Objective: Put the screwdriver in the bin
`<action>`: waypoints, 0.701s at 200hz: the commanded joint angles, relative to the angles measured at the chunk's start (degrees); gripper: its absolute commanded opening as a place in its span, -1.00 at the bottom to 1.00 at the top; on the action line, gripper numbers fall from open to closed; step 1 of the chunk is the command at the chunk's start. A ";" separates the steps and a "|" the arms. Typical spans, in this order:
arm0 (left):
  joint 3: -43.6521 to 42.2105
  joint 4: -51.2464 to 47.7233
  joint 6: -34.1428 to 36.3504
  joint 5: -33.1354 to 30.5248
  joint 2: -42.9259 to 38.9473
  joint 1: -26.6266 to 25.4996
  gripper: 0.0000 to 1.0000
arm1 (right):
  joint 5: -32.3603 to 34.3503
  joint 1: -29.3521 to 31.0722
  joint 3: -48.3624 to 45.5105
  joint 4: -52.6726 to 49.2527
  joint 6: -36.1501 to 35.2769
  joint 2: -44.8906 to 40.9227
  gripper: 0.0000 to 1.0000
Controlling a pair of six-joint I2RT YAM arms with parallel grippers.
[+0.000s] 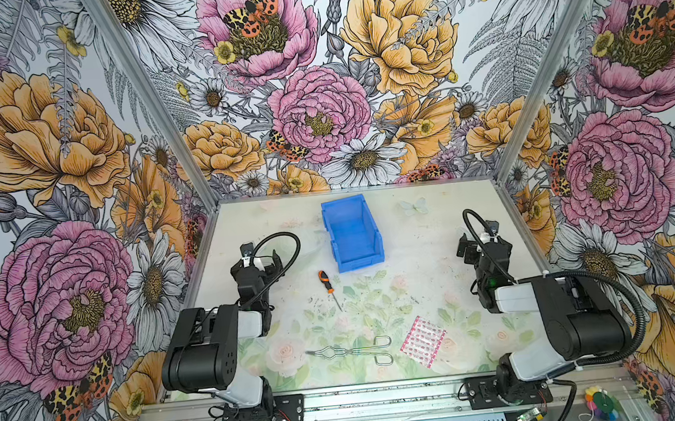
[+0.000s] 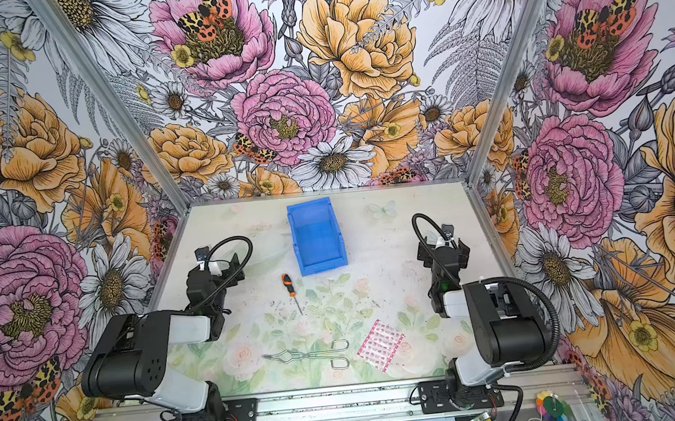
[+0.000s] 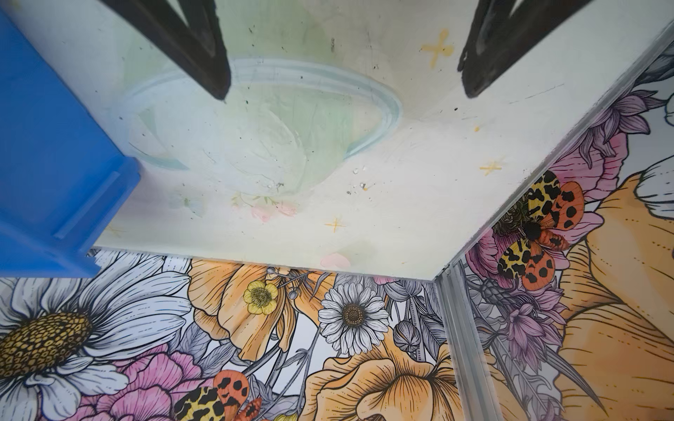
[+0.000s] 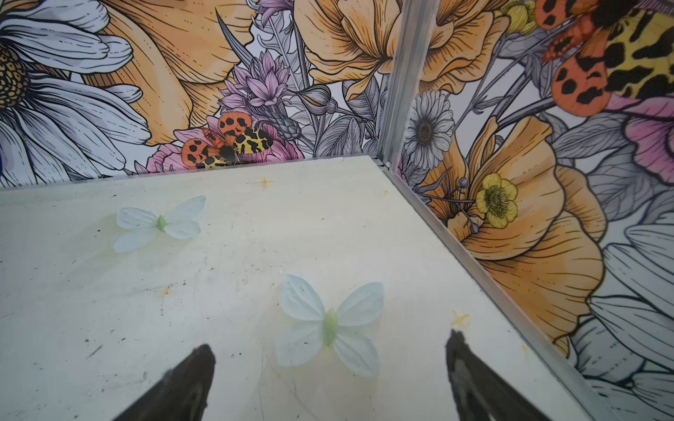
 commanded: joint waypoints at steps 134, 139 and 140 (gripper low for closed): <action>1.02 0.68 0.36 1.28 0.15 0.45 0.97 | -4.98 -1.31 -0.63 2.08 0.70 0.14 0.99; 1.02 0.65 0.41 1.28 0.17 0.45 0.97 | -4.93 -1.37 -0.56 2.10 0.71 0.04 0.99; 1.02 0.62 0.42 1.28 0.16 0.49 0.97 | -4.95 -1.37 -0.60 2.10 0.67 0.05 0.99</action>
